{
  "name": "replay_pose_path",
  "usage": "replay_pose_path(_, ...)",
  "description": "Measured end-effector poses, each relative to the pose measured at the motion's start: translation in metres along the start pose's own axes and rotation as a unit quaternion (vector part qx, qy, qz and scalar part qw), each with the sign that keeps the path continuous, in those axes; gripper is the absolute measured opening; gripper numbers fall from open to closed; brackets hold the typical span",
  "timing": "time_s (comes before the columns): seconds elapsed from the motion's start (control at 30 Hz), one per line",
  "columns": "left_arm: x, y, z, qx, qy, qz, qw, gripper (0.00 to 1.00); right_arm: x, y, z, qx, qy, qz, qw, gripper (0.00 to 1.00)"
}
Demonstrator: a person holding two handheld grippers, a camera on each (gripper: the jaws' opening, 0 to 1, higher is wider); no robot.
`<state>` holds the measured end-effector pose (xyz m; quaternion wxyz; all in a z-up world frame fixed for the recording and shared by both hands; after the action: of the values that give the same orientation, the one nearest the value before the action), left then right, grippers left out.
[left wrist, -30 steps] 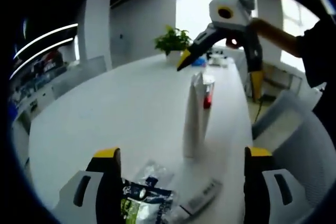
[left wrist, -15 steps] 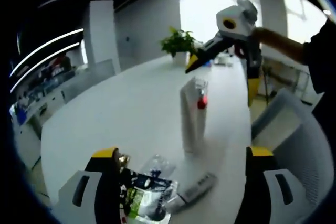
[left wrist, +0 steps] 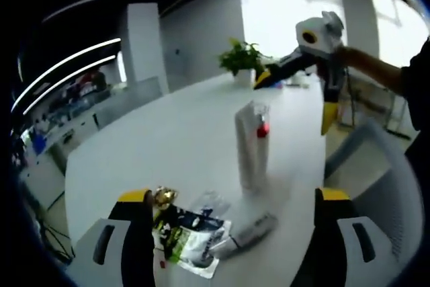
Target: Arrange the skincare products in the storage area until every visible bottle or jar stands upright without overlapping.
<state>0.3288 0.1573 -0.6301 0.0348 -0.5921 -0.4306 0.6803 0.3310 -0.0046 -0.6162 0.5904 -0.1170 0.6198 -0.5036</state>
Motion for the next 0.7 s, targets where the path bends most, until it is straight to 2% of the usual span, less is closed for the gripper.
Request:
replay_pose_path(0.3, 0.021, -0.002, -0.021, -0.030, -0.032, -0.020, 0.9988, 0.97, 0.005, 0.006, -0.001, 0.013, 0.018, 0.003, 0.9997, 0.99)
replay_pose_path(0.5, 0.043, 0.002, -0.042, -0.049, -0.040, -0.059, 0.9962, 0.97, 0.010, 0.012, 0.005, 0.017, 0.030, 0.002, 0.9994, 1.00)
replay_pose_path(0.7, 0.071, 0.009, -0.070, -0.068, -0.046, -0.122, 0.9892, 0.88, 0.014, 0.018, 0.010, 0.016, 0.037, 0.000, 0.9992, 1.00)
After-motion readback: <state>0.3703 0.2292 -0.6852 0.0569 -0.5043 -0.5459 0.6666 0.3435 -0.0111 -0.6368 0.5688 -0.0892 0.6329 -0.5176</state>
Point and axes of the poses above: the point that each gripper's makers call its tool centre point, and the gripper's own axes: y roughly forward along the fingers, z roughly to its right, x roughly out of its underside, the point moved 1 cm from there along -y, roughly backward along the fingers, and after that the axes turned 11 degrees about -z, right-handed, at the moved point
